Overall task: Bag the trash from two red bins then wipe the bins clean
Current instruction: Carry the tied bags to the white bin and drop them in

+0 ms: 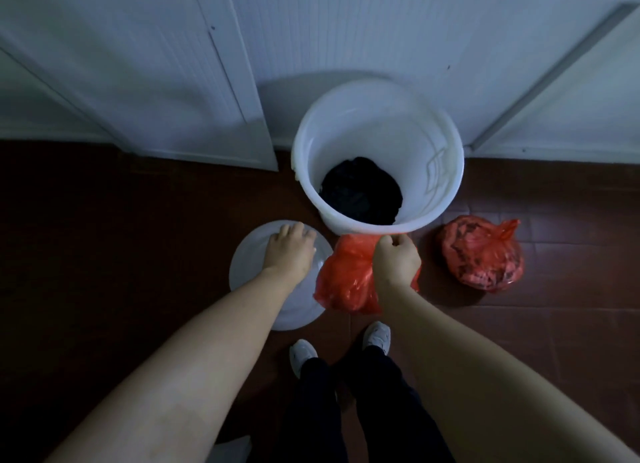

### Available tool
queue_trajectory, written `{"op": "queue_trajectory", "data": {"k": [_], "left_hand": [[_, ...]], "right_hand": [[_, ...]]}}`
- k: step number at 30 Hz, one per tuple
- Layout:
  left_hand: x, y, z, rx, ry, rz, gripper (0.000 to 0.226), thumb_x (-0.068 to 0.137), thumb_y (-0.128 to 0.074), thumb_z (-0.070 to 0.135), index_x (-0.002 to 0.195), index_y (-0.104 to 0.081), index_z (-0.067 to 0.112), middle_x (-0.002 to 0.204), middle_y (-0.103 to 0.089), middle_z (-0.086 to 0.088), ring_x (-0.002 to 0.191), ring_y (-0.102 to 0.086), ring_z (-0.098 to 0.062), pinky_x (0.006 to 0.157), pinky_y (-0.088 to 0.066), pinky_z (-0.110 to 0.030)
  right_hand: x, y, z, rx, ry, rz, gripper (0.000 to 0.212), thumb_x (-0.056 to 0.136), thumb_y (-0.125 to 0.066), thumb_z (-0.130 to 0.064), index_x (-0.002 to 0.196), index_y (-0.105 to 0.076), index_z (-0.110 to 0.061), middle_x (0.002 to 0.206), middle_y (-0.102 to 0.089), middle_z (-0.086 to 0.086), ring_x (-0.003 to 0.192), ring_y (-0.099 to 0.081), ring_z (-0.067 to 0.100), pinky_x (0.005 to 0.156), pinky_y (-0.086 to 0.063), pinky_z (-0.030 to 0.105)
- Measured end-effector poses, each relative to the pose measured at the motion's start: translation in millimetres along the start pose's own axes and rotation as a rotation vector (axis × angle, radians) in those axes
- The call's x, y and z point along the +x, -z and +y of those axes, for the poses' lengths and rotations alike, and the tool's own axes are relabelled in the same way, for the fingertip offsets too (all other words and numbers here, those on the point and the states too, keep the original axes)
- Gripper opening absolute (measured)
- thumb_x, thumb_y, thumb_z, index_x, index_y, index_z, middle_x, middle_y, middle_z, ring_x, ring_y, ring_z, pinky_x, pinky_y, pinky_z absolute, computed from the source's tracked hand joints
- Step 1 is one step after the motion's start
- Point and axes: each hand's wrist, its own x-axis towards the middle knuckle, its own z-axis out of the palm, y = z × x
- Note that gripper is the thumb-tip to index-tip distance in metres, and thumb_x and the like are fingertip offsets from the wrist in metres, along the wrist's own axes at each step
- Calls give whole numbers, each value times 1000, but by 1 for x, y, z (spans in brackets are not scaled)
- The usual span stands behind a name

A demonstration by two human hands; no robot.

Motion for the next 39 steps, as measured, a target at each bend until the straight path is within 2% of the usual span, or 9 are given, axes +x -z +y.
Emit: {"op": "queue_trajectory", "data": {"k": [8, 12, 17, 21, 26, 32, 34, 36, 39], "left_hand": [[-21, 86, -4, 52, 0, 104, 26, 98, -46, 30, 117, -57, 16, 118, -52, -7, 110, -49, -30, 86, -45, -42], [-16, 135, 2, 20, -20, 180, 26, 94, -41, 20, 112, -58, 15, 115, -54, -10, 107, -50, -33, 87, -44, -43], [0, 188, 13, 8, -21, 251, 27, 85, -44, 13, 107, -60, 11, 111, -54, -12, 106, -51, -37, 86, -45, -45], [20, 210, 27, -1, -30, 259, 30, 90, -43, 16, 116, -59, 14, 114, -54, -12, 108, -51, -36, 89, -46, -47], [64, 222, 45, -28, 29, 216, 35, 95, -37, 23, 125, -55, 21, 122, -51, -9, 114, -48, -33, 93, -43, -46], [112, 209, 79, 27, 85, 205, 19, 91, -45, 21, 105, -58, 16, 112, -53, -8, 105, -52, -35, 82, -45, -44], [125, 203, 96, 28, 75, 201, 17, 91, -46, 18, 102, -58, 16, 106, -54, -7, 101, -54, -33, 78, -44, -42], [137, 197, 115, 12, 46, 198, 18, 91, -44, 15, 101, -59, 16, 104, -58, -6, 100, -54, -32, 76, -41, -39], [150, 186, 142, -4, 0, 208, 19, 92, -44, 12, 99, -61, 16, 99, -64, -6, 96, -58, -31, 77, -41, -39]], "right_hand": [[-40, 31, -86, 16, 146, -17, 19, 85, -49, -17, 72, -61, -11, 62, -56, -3, 57, -49, 9, 50, -33, 25], [-46, 43, -134, 58, 229, -16, 20, 85, -48, -17, 69, -57, -10, 61, -53, -1, 58, -47, 15, 53, -32, 30], [-34, 55, -193, 97, 361, -44, 19, 85, -48, -16, 68, -53, -10, 65, -54, 0, 62, -47, 15, 54, -32, 27], [-5, 58, -226, 81, 405, -78, 17, 85, -48, -16, 74, -58, -6, 77, -61, 7, 69, -52, 20, 55, -36, 28], [57, 60, -244, -13, 406, -137, 16, 86, -49, -20, 81, -64, -14, 80, -66, 1, 70, -58, 15, 50, -33, 22], [137, 71, -234, -182, 389, -205, 24, 89, -42, -17, 66, -45, -22, 62, -45, -7, 59, -43, 16, 47, -22, 23], [162, 79, -223, -242, 366, -254, 18, 93, -44, -18, 85, -60, -23, 76, -58, -5, 68, -54, 16, 50, -29, 24], [184, 90, -211, -260, 316, -299, 23, 94, -48, -14, 109, -65, -21, 96, -66, -1, 83, -60, 20, 60, -41, 26], [206, 110, -191, -254, 244, -329, 28, 95, -44, -9, 116, -64, -10, 106, -69, 11, 97, -65, 29, 85, -55, 40]]}}
